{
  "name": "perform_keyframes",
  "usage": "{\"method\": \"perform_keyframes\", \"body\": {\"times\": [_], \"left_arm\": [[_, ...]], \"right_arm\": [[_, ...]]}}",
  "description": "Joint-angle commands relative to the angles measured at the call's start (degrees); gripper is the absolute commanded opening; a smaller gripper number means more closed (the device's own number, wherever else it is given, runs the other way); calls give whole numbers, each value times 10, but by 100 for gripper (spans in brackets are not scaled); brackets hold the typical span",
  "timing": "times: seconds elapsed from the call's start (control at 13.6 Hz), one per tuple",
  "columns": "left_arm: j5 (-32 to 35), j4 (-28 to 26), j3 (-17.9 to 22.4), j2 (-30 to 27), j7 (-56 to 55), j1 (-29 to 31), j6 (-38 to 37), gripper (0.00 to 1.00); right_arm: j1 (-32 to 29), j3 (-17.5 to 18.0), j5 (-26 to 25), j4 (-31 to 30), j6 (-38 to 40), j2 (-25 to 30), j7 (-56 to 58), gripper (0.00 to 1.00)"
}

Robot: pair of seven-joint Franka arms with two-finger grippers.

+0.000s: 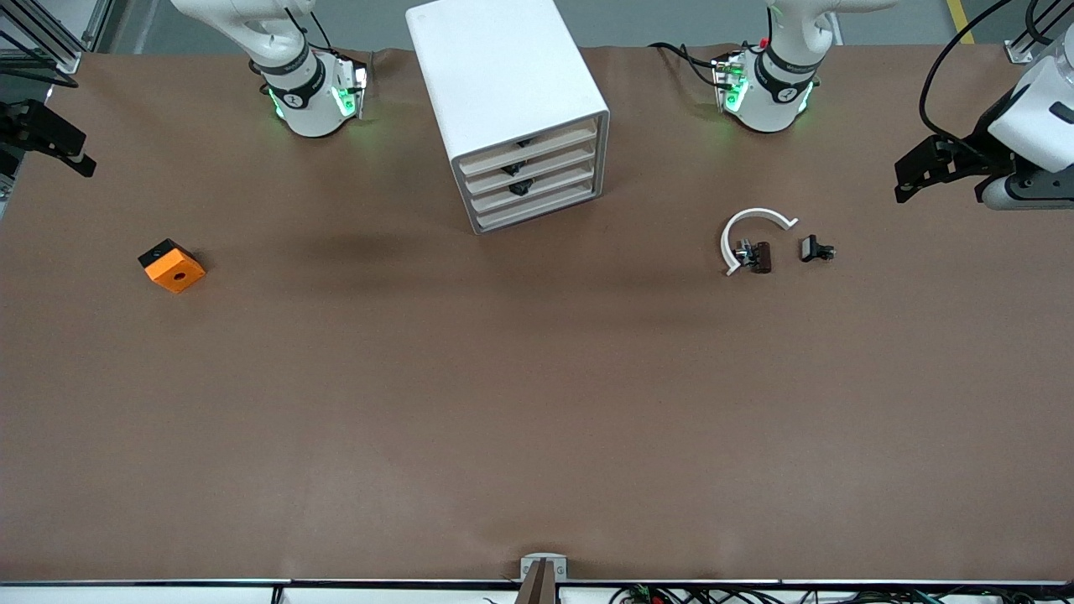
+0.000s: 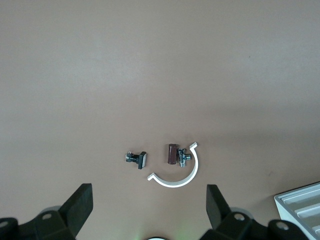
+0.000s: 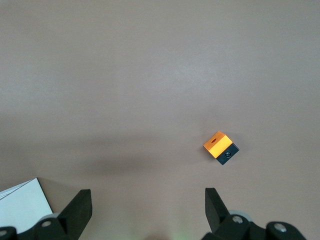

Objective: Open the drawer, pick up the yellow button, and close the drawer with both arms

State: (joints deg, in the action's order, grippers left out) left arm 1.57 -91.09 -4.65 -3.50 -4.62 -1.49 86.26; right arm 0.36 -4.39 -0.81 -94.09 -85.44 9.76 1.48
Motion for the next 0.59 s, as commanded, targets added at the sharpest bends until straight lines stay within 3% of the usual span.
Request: {"method": "perform_keyframes", "body": {"times": [0.0,0.22,0.51], "left_arm": [[2,12,1,2,10,1,-12,100],[2,21,0,10,8,-1,-12,100],[-9,41,-4,67,-7,-10,-11,100]], "right_arm": [[-1,4,-5,-12,-6,13,0,100],[2,5,-6,-10,-11,13,0,100],[6,6,-6,-9,-11,14,0,100]]}}
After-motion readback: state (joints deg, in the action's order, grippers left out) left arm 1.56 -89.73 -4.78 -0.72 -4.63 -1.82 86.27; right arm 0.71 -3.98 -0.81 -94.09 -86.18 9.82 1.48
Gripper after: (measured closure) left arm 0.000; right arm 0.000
